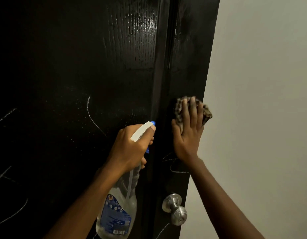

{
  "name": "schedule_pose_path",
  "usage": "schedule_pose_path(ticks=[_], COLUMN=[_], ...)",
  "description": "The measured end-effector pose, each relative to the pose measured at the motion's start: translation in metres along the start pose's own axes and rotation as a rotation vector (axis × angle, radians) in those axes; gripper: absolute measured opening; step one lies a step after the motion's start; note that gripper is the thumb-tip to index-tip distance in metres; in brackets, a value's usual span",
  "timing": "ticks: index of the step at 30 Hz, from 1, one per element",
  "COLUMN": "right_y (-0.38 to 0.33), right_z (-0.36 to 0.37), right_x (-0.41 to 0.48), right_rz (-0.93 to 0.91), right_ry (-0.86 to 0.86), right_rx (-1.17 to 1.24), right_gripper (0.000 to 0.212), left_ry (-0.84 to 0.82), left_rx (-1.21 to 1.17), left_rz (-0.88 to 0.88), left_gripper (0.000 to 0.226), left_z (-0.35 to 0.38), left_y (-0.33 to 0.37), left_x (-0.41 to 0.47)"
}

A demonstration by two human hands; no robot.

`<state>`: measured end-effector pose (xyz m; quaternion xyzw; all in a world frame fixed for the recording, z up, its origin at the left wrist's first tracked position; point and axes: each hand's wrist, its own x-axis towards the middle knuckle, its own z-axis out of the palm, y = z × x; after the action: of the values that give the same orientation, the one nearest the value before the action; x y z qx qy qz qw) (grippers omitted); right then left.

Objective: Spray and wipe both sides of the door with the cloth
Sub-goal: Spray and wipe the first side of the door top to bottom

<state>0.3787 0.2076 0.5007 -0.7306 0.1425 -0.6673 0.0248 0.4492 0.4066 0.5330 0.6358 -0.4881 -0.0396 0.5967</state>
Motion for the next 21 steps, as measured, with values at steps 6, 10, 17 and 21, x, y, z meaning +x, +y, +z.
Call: schedule_pose_path(ticks=[6, 10, 17, 21], right_y=[0.024, -0.001, -0.003, 0.027], right_z=[0.013, 0.021, 0.026, 0.021], right_x=[-0.117, -0.076, -0.036, -0.124], right_rz=[-0.084, 0.368, -0.138, -0.129], right_ry=[-0.047, 0.201, 0.069, -0.056], right_rx=[-0.117, 0.052, -0.169, -0.178], right_gripper=[0.076, 0.065, 0.063, 0.073], left_ry=[0.066, 0.055, 0.053, 0.056], left_rx=[-0.005, -0.038, -0.102, -0.081], left_rz=[0.006, -0.007, -0.04, -0.021], left_gripper=[0.035, 0.033, 0.032, 0.032], left_z=[0.0, 0.002, -0.004, -0.001], left_y=[-0.013, -0.018, -0.024, -0.026], left_x=[-0.011, -0.018, -0.02, -0.021])
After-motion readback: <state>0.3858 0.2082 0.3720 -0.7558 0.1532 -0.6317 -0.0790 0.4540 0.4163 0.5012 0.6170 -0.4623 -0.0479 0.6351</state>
